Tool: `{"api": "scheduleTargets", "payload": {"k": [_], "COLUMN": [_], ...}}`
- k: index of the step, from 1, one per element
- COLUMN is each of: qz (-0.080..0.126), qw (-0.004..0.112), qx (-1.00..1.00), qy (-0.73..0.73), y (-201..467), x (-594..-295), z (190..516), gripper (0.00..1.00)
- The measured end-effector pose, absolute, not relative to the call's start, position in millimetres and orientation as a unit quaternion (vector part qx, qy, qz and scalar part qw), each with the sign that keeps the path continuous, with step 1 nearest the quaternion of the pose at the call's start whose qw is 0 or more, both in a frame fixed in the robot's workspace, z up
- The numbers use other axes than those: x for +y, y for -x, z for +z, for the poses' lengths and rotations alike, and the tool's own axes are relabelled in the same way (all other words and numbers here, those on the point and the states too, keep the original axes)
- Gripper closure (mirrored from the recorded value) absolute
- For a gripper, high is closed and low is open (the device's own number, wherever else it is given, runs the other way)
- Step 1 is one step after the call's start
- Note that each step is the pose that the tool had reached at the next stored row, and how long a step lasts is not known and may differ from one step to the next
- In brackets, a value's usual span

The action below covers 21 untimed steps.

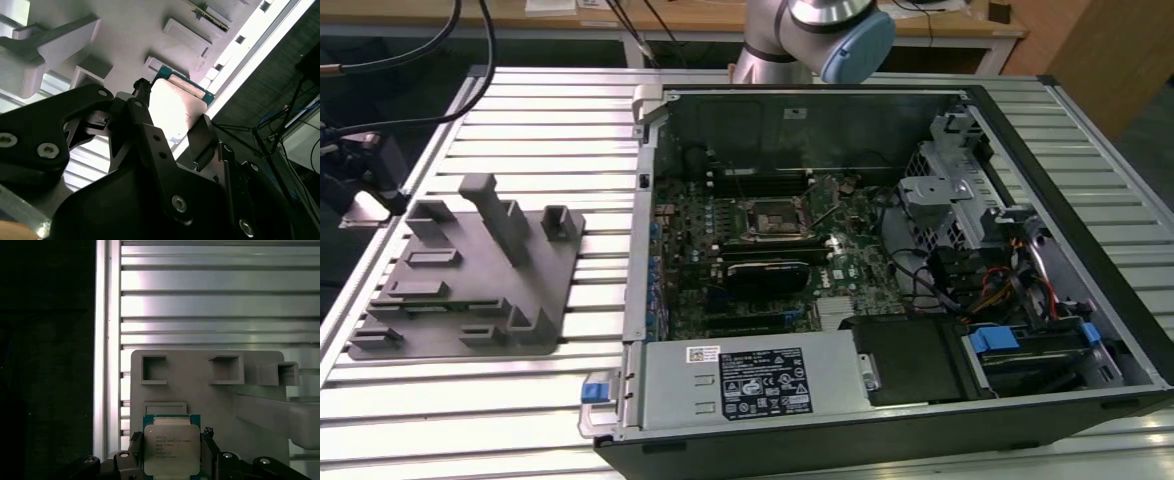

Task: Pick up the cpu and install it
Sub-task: 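Pick up the cpu and move it towards the insertion slot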

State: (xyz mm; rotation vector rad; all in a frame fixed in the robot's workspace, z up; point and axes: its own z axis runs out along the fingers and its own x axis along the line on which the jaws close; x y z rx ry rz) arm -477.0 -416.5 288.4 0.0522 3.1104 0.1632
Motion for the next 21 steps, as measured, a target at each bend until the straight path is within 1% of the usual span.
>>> {"api": "scheduleTargets", "payload": {"k": [21], "qz": [0.058], "qw": [0.013], "qx": [0.998], "qy": [-0.017], "y": [477], "x": [-417], "z": [319], "gripper": [0.46]}}
